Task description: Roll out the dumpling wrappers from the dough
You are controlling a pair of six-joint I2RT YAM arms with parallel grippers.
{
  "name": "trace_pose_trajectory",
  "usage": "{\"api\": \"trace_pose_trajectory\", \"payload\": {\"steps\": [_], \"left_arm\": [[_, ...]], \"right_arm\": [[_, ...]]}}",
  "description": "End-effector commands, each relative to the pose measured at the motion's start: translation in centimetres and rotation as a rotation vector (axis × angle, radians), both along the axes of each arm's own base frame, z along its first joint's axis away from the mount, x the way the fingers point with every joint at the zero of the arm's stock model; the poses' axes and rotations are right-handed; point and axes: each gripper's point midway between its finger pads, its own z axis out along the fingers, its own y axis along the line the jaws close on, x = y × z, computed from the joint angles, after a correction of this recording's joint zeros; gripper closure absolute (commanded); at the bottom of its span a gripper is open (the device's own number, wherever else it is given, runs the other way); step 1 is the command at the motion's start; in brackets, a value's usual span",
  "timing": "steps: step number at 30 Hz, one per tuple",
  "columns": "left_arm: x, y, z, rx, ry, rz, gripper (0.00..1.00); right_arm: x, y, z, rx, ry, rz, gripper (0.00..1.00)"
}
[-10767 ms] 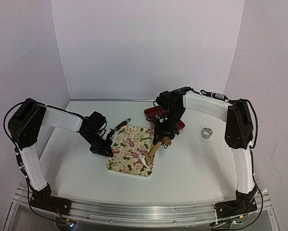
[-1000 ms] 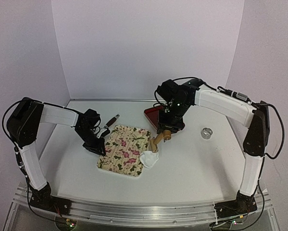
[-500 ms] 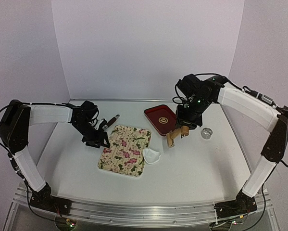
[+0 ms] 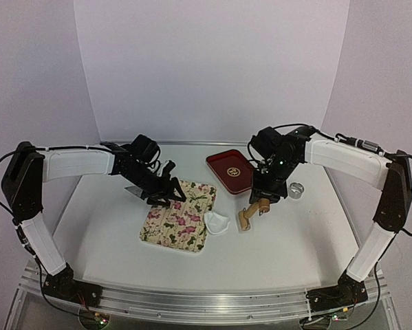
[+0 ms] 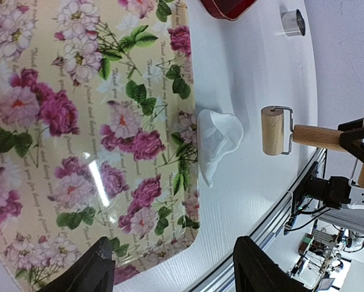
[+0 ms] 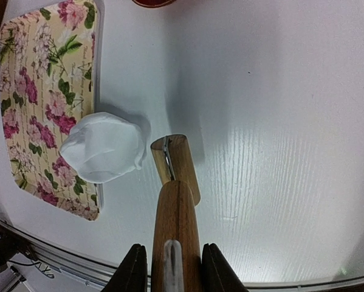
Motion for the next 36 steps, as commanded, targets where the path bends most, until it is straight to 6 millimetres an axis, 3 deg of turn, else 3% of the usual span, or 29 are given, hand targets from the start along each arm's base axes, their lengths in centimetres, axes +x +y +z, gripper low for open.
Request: {"api": "trace_pose_trajectory", "payload": {"steps": [1,6,14,17,21,26,30,33,36], "left_arm": [[1.5,-2.5,1.9,-0.086,-0.021,-0.009,0.33],[2.0,-1.7,1.1,-0.019,-0.028,0.017,0.32],[3.2,5.1,-1.4,0.161,-0.053,0.133,0.30],[3.2,8.0,-2.9,0.205,-0.034,0.173,0.29],[3.6,10.7,-3.7,0.237,-0.040,0.216,0.26],[3.1,11.4,-5.3,0.253,-0.012,0.200,0.25],[2.8,11.1,-6.1,0.233,0.007,0.186,0.25],[2.9,10.4,-5.5,0.188,-0.002,0.172,0.26],[3.4,9.6,-3.8,0.134,-0.042,0.164,0.26]], "right_arm": [[1.8,2.0,-0.4,0.062,-0.033,0.016,1.00],[2.3,2.6,-1.7,0.049,-0.007,0.023,1.00],[2.7,4.6,-2.4,0.100,0.028,0.048,1.00],[2.4,6.4,-1.9,0.179,0.052,0.079,1.00],[2.6,9.2,0.8,0.321,0.030,0.096,1.00],[3.2,10.6,5.7,0.428,-0.040,0.073,1.00],[3.3,11.9,7.9,0.529,-0.054,0.078,1.00],[3.6,12.7,8.8,0.585,-0.064,0.076,1.00],[4.5,11.9,10.1,0.559,-0.140,0.042,1.00]]}}
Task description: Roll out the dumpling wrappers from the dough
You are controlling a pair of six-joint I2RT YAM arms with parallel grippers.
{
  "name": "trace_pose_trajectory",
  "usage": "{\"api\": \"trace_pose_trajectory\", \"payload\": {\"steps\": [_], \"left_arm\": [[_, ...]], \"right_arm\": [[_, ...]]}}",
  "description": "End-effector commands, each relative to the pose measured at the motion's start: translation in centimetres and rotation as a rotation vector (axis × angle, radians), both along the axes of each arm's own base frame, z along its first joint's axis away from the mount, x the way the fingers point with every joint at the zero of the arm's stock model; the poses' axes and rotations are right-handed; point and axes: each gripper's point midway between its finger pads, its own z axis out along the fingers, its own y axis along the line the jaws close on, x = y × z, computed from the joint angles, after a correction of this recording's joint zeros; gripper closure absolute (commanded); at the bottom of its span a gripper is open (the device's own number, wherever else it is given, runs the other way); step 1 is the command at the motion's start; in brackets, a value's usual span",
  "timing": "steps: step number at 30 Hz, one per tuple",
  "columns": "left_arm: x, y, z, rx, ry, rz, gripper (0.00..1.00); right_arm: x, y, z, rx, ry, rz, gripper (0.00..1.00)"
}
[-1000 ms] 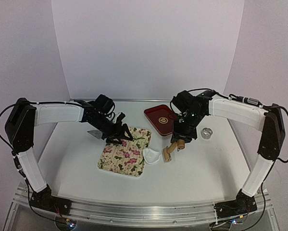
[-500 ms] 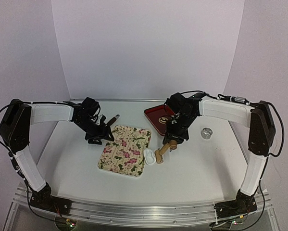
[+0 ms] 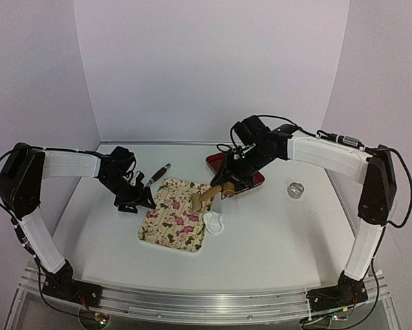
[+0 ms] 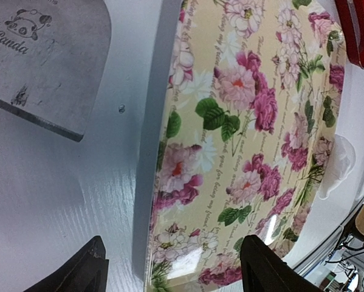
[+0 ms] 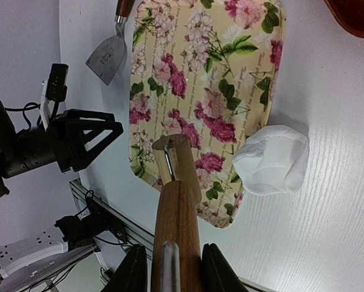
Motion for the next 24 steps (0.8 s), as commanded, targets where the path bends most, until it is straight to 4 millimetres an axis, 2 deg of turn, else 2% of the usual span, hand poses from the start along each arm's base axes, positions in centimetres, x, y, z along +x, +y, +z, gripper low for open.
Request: {"api": "trace_pose_trajectory", "payload": {"steps": [1,5,9,12,16,19,24], "left_arm": [[1.2,-1.7,3.3,-0.098,-0.098,-0.040,0.26],[1.7,-3.1,6.0,-0.145,-0.134,-0.059,0.27],[0.8,-6.9,7.8,-0.240,-0.120,-0.100,0.27],[-0.5,-10.6,7.5,-0.293,-0.062,-0.139,0.29],[-1.3,-15.2,7.0,-0.348,-0.018,-0.179,0.30],[-1.2,-17.1,5.9,-0.355,0.008,-0.185,0.31],[-0.5,-18.6,3.4,-0.321,0.046,-0.177,0.33]], "right_arm": [[1.6,0.1,6.7,0.102,-0.157,-0.060,1.00],[1.9,-2.7,5.8,-0.025,-0.197,-0.134,1.00],[2.2,-6.3,5.3,-0.150,-0.243,-0.222,1.00],[2.4,-9.3,4.5,-0.225,-0.234,-0.279,1.00],[2.4,-12.1,3.7,-0.270,-0.229,-0.317,1.00],[2.2,-13.3,3.7,-0.279,-0.228,-0.327,1.00],[1.5,-14.2,4.1,-0.275,-0.233,-0.318,1.00]]}}
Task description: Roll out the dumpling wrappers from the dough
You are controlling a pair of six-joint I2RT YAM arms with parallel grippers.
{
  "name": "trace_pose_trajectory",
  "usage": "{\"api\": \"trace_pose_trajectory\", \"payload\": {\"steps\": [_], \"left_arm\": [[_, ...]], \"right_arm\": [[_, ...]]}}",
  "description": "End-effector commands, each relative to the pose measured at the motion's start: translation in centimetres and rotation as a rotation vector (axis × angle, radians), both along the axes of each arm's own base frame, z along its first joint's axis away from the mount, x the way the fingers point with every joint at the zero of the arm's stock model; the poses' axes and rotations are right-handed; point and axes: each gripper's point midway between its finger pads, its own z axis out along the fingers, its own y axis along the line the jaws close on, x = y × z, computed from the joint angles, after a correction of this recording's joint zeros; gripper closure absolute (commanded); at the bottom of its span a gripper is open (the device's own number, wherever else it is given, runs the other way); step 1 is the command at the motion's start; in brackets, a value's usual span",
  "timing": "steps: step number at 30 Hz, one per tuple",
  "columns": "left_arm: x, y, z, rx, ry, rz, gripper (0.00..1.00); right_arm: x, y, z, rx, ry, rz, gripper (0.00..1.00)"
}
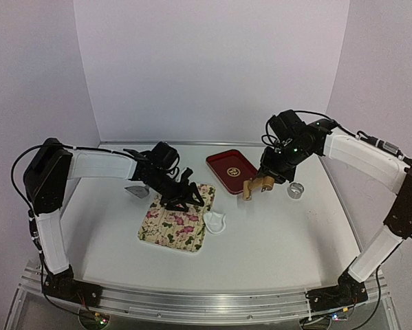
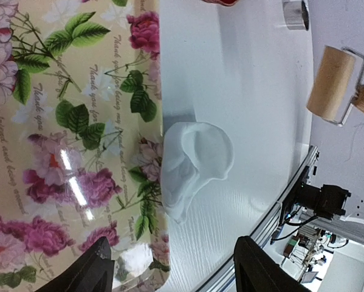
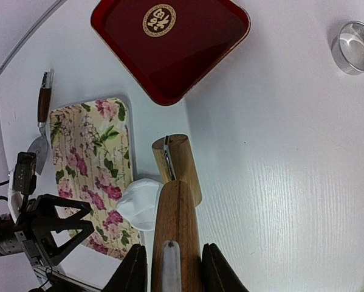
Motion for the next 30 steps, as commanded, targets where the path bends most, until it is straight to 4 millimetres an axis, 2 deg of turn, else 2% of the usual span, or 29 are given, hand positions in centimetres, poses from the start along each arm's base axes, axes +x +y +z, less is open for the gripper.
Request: {"api": "trace_pose_trajectory", "payload": {"steps": [1,8,14,20,26,30], "left_arm": [[1.8,-1.9,-0.2,-0.026,0.011,0.028,0.34],[1.2,-4.0,-2.2,-0.018,0.050,-0.013,0.43],[0.6,-4.9,-2.5,-0.020,0.063,-0.035,0.57],[0.4,-5.2,-1.2,-0.068,0.048,-0.040,0.74],[0.6,-5.1,1.5,-0.103,-0.011,-0.031,0.84],[0.4,-4.9,2.4,-0.121,-0.033,-0.033,0.89]], "right_arm": [[-0.6,-0.7,2.6,0.020,-0.074,0.015,1.00],[-1.0,-0.9,2.3,0.023,-0.064,0.031,1.00],[-0.8,-0.8,2.4,0.026,-0.065,0.044,1.00],[-0.7,-0.6,2.0,0.026,-0.053,0.051,1.00],[-0.6,-0.5,2.1,0.030,-0.053,0.051,1.00],[-0.5,-0.3,2.1,0.033,-0.050,0.053,1.00]]}}
